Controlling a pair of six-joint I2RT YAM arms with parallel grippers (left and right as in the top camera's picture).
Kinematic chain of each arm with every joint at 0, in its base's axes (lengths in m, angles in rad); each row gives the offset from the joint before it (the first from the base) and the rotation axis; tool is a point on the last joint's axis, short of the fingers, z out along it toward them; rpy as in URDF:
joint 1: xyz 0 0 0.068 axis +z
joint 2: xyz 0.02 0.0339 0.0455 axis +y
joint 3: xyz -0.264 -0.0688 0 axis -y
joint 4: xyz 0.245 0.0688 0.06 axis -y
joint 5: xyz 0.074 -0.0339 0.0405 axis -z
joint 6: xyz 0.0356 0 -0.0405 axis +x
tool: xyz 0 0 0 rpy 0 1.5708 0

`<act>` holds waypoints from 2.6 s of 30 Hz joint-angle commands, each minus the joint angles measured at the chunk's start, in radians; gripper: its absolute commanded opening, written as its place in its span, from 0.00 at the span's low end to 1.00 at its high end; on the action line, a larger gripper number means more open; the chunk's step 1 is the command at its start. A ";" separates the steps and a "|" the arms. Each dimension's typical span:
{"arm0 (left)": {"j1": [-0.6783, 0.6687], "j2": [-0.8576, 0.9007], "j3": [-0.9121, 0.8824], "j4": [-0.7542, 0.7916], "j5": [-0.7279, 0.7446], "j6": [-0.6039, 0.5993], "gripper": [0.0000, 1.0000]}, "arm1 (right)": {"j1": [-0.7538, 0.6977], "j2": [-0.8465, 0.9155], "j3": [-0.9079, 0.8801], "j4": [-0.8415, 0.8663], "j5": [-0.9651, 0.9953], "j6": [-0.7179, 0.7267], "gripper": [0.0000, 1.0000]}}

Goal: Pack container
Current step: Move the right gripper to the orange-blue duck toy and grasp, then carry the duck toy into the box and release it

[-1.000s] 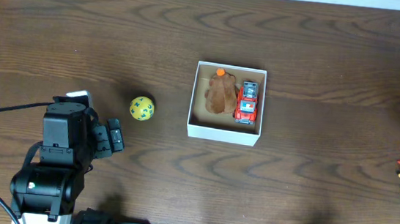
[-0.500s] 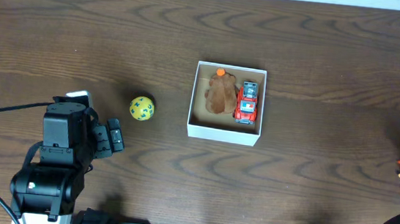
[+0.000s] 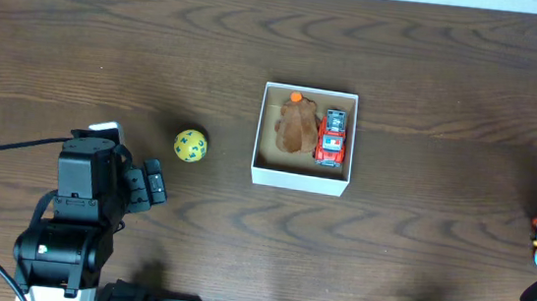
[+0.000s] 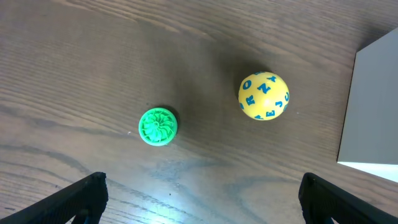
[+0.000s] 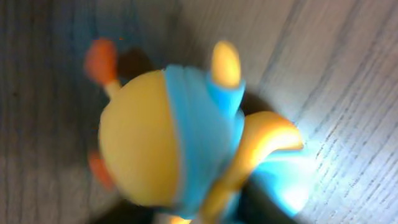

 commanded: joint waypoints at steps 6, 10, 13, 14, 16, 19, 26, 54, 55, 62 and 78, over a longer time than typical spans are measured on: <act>0.004 -0.002 0.016 -0.013 -0.004 -0.013 0.98 | -0.003 0.011 -0.015 -0.006 -0.097 0.003 0.01; 0.004 -0.002 0.016 -0.016 -0.004 -0.013 0.98 | 0.029 -0.034 0.011 -0.033 -0.171 0.003 0.01; 0.004 -0.002 0.016 -0.016 -0.004 -0.013 0.98 | 0.092 -0.102 0.049 -0.070 -0.173 0.003 0.01; 0.004 -0.002 0.016 -0.016 -0.004 -0.013 0.98 | 0.124 -0.132 0.067 -0.085 -0.174 0.003 0.01; 0.004 -0.002 0.016 -0.016 -0.004 -0.013 0.98 | 0.203 -0.201 0.103 -0.111 -0.192 -0.003 0.01; 0.004 -0.002 0.016 -0.016 -0.004 -0.013 0.98 | 0.336 -0.294 0.157 -0.155 -0.192 -0.021 0.01; 0.004 -0.002 0.016 -0.016 -0.004 -0.013 0.98 | 0.749 -0.476 0.252 -0.191 -0.187 0.001 0.01; 0.004 -0.002 0.016 -0.016 -0.004 -0.013 0.98 | 1.556 -0.055 0.255 0.101 -0.076 -0.316 0.01; 0.004 -0.002 0.016 -0.016 -0.004 -0.013 0.98 | 1.556 -0.045 0.255 0.108 -0.075 -0.317 0.01; 0.004 -0.002 0.016 -0.016 -0.004 -0.013 0.98 | 1.556 0.048 0.255 0.117 -0.085 -0.342 0.01; 0.004 -0.002 0.016 -0.016 -0.004 -0.013 0.98 | 1.556 0.249 0.255 0.087 -0.126 -0.376 0.01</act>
